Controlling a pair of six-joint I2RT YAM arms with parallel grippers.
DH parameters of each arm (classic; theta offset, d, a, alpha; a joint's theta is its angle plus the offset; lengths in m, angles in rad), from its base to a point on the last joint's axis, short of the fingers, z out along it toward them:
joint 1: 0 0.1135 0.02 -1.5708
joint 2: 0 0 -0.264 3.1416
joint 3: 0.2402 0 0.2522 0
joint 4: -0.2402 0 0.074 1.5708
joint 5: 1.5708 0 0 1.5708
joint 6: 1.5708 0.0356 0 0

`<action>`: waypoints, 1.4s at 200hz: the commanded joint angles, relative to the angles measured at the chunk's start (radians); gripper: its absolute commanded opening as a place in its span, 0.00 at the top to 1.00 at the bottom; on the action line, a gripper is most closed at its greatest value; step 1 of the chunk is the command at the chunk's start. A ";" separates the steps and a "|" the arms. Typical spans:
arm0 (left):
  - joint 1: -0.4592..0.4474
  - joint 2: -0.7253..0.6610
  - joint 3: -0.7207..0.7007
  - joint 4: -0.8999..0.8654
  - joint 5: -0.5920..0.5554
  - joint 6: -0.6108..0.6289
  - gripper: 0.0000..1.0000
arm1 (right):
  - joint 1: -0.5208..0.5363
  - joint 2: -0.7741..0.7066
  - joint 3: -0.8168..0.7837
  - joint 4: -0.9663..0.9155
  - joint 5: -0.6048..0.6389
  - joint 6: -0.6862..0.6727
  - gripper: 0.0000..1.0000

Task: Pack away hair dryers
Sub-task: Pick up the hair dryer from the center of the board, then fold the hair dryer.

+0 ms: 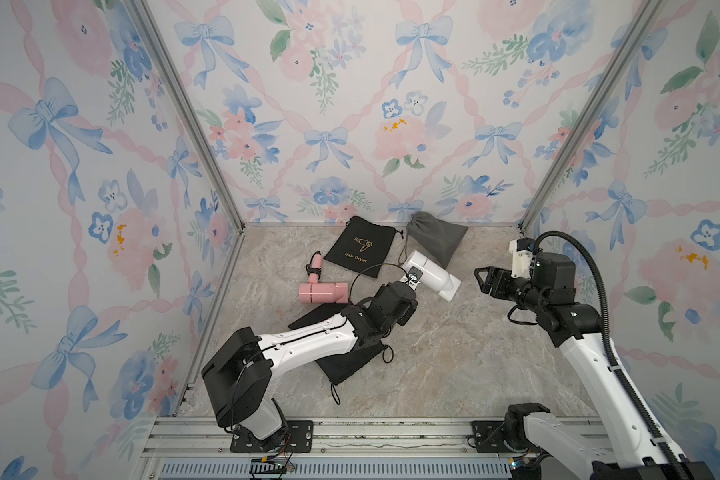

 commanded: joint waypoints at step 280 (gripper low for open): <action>0.035 0.021 0.249 0.222 0.384 0.343 0.64 | -0.030 0.428 0.579 -0.356 -0.754 -0.477 0.15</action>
